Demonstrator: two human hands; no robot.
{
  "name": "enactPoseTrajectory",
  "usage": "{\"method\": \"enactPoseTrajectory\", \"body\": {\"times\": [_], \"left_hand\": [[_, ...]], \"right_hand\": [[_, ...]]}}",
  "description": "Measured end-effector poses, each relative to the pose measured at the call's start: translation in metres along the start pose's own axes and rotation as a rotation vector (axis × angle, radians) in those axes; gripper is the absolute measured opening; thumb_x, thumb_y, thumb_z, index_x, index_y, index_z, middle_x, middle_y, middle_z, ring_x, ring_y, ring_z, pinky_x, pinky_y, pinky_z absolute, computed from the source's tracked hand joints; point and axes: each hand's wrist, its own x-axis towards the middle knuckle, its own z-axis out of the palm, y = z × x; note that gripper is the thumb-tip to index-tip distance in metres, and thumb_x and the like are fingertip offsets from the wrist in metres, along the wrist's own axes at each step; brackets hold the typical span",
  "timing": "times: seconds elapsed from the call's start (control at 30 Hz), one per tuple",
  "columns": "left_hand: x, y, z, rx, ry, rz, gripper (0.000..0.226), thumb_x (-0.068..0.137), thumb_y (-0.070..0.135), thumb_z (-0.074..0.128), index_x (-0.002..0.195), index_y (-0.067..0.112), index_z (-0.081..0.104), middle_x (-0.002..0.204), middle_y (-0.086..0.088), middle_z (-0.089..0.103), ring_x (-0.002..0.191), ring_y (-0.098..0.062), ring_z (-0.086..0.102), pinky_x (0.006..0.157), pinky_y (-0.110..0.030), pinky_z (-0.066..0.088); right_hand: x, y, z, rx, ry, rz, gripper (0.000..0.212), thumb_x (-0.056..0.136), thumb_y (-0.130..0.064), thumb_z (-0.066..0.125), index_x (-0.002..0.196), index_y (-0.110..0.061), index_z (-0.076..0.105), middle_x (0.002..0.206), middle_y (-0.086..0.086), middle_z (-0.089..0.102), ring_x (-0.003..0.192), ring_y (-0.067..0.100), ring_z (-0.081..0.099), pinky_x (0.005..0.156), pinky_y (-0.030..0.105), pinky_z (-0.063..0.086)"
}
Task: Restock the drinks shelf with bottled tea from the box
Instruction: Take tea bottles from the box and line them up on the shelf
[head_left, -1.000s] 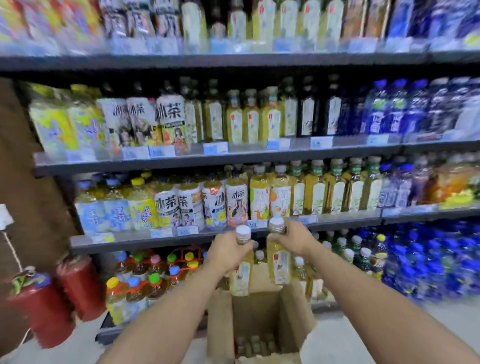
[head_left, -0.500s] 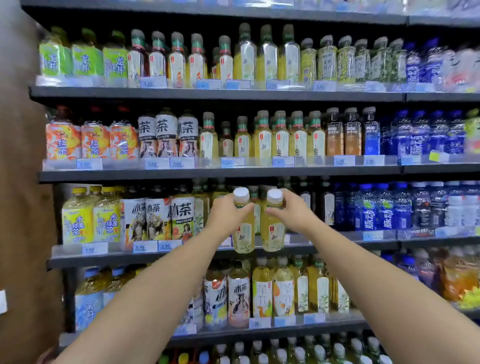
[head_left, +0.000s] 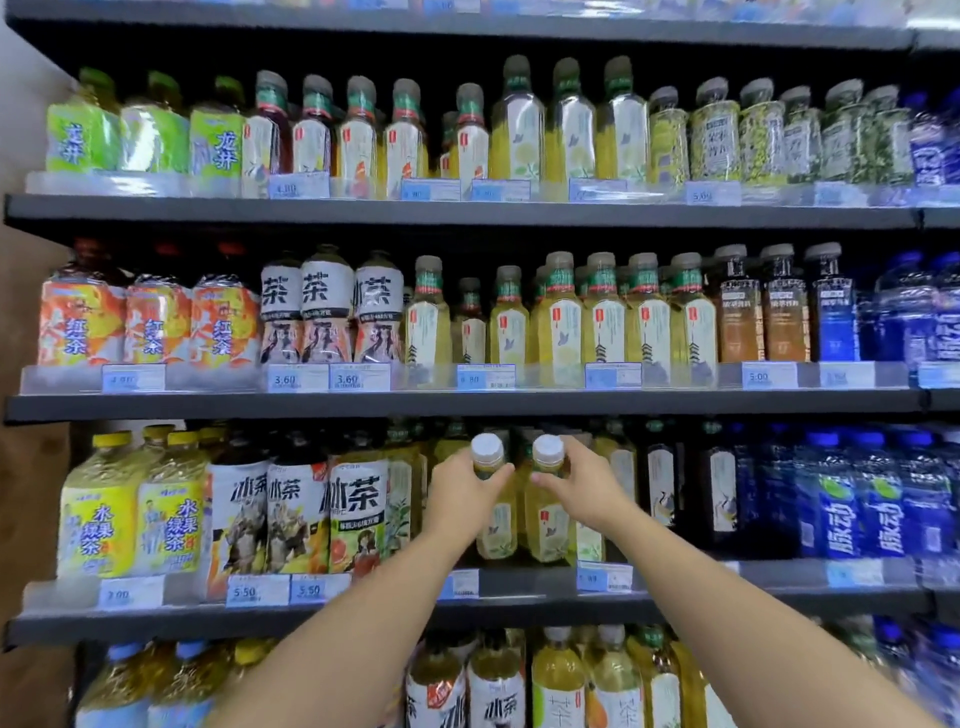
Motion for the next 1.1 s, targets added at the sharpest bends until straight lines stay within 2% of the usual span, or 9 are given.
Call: {"method": "enactPoseTrajectory", "body": {"times": [0.1,0.27,0.37,0.5,0.63,0.7,0.77,0.9,1.1], "left_hand": [[0.017,-0.015,0.017,0.092,-0.048,-0.062,0.028,0.086,0.049,0.071,0.087,0.022,0.065,0.085,0.003,0.068,0.082,-0.018,0.066,0.067,-0.03,0.051],[0.049,-0.029,0.039,0.265,-0.127,-0.13,0.047,0.085,0.066,0.06,0.08,0.02,0.059,0.085,-0.004,0.067,0.076,-0.024,0.065,0.061,-0.032,0.049],[0.065,-0.036,0.051,0.267,-0.192,-0.123,0.062,0.085,0.07,0.057,0.098,0.011,0.064,0.09,-0.007,0.067,0.08,-0.025,0.064,0.067,-0.033,0.052],[0.071,-0.044,0.062,0.261,-0.254,-0.168,0.055,0.092,0.06,0.057,0.117,0.011,0.059,0.098,-0.005,0.059,0.085,-0.022,0.057,0.08,-0.033,0.05],[0.061,-0.046,0.061,0.163,-0.294,-0.174,0.054,0.094,0.055,0.06,0.124,0.01,0.06,0.11,-0.002,0.065,0.102,-0.026,0.062,0.078,-0.028,0.043],[0.05,-0.053,0.057,0.134,-0.317,-0.157,0.063,0.091,0.054,0.064,0.134,0.01,0.054,0.115,-0.003,0.063,0.116,-0.026,0.06,0.081,-0.026,0.041],[0.042,-0.065,0.055,0.192,-0.347,-0.185,0.079,0.085,0.059,0.069,0.14,0.007,0.048,0.122,-0.008,0.065,0.113,-0.026,0.062,0.082,-0.028,0.047],[0.035,-0.089,0.064,0.344,-0.515,-0.291,0.061,0.078,0.058,0.078,0.108,0.007,0.066,0.095,-0.007,0.072,0.082,-0.023,0.067,0.077,-0.038,0.059],[0.04,-0.094,0.08,0.377,-0.524,-0.225,0.054,0.079,0.051,0.079,0.109,0.009,0.067,0.101,-0.007,0.071,0.09,-0.023,0.067,0.081,-0.037,0.057]], "right_hand": [[0.023,0.015,0.018,-0.059,-0.019,0.066,0.052,0.087,-0.038,0.073,0.131,-0.016,0.054,0.126,0.002,0.063,0.12,0.024,0.057,0.093,0.034,0.047],[0.062,0.031,0.031,-0.164,-0.003,0.136,0.054,0.088,-0.043,0.07,0.128,-0.011,0.054,0.123,0.01,0.064,0.112,0.028,0.06,0.088,0.034,0.051],[0.073,0.039,0.035,-0.264,-0.006,0.123,0.055,0.088,-0.044,0.07,0.129,-0.011,0.054,0.12,0.011,0.066,0.108,0.029,0.062,0.086,0.034,0.052],[0.074,0.049,0.038,-0.28,-0.009,0.116,0.045,0.089,-0.032,0.069,0.128,-0.01,0.059,0.123,0.012,0.066,0.112,0.032,0.061,0.088,0.033,0.048],[0.067,0.059,0.038,-0.288,0.057,0.152,0.053,0.086,-0.047,0.07,0.127,-0.014,0.06,0.117,0.011,0.068,0.106,0.031,0.063,0.083,0.035,0.052],[0.055,0.061,0.036,-0.311,0.136,0.177,0.069,0.082,-0.055,0.071,0.134,-0.013,0.052,0.122,0.013,0.062,0.112,0.033,0.059,0.087,0.04,0.053],[0.04,0.066,0.037,-0.411,0.17,0.272,0.089,0.076,-0.065,0.071,0.141,-0.014,0.039,0.133,0.017,0.051,0.123,0.036,0.05,0.094,0.047,0.051],[0.022,0.087,0.049,-0.312,-0.017,0.524,0.125,0.067,-0.071,0.075,0.156,-0.024,0.002,0.156,0.023,0.021,0.135,0.041,0.04,0.102,0.051,0.046],[0.027,0.095,0.051,-0.207,-0.071,0.469,0.134,0.076,-0.051,0.08,0.152,-0.023,-0.027,0.137,0.024,0.054,0.1,0.032,0.066,0.085,0.041,0.057]]}}
